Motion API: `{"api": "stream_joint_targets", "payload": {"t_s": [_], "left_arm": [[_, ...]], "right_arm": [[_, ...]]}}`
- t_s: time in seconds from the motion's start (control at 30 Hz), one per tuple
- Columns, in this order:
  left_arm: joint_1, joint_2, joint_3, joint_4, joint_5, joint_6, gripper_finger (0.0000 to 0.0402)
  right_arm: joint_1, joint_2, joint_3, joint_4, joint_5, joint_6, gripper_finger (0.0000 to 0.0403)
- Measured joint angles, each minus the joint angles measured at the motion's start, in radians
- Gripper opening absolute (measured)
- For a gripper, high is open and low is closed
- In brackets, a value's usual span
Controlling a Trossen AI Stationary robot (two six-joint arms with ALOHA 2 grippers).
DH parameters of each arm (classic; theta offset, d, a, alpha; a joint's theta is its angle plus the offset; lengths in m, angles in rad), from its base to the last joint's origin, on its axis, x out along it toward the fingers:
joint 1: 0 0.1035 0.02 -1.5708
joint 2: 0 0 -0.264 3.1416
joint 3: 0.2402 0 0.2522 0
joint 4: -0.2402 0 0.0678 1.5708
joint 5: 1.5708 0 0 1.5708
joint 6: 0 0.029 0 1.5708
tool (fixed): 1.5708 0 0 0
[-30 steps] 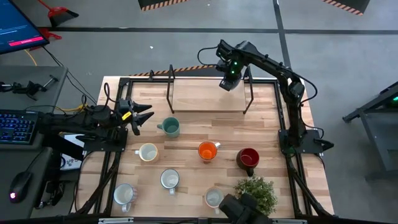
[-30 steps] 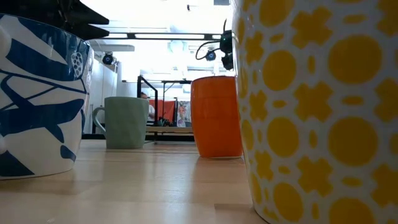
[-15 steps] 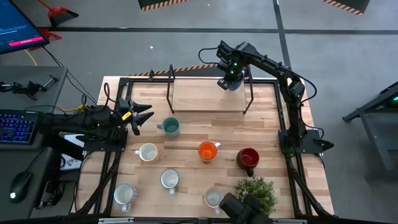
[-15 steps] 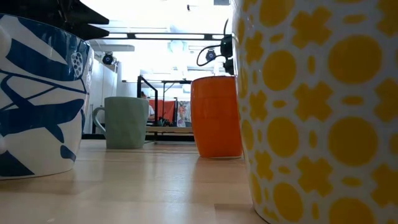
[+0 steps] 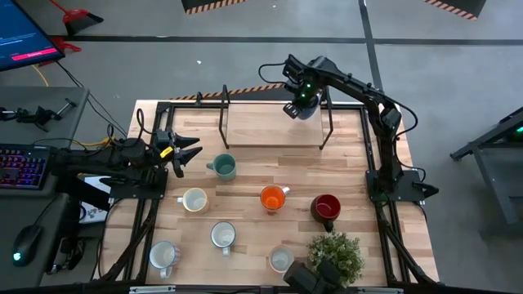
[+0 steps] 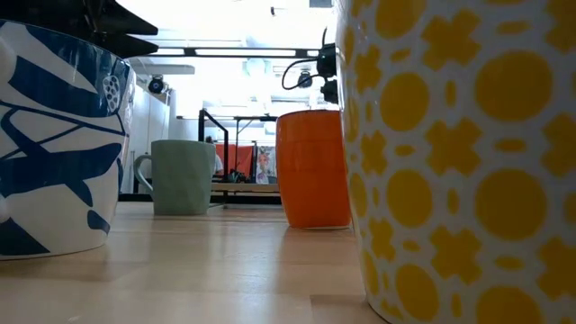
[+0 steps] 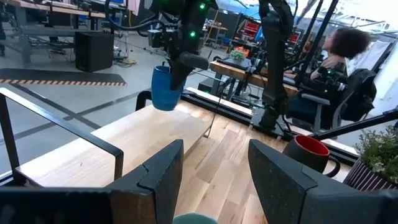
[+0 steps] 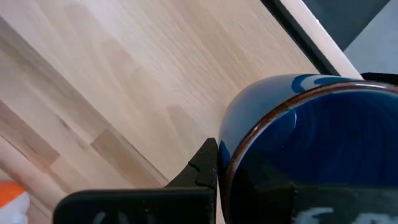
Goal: Place coffee mugs
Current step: Put the blue mug on the shelf
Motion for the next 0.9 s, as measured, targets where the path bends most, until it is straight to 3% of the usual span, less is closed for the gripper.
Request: {"api": "stream_joint_targets", "payload": {"t_s": [0.37, 0.9], "left_arm": [[0.000, 0.000, 0.000, -0.005, 0.002, 0.000, 0.0172], [0.000, 0.000, 0.000, -0.046, 0.002, 0.000, 0.0172]], "right_arm": [[0.006, 0.002, 0.000, 0.055, -0.001, 0.186, 0.0000], [-0.003, 0.011, 0.001, 0.052, 0.061, 0.254, 0.0000]]}}
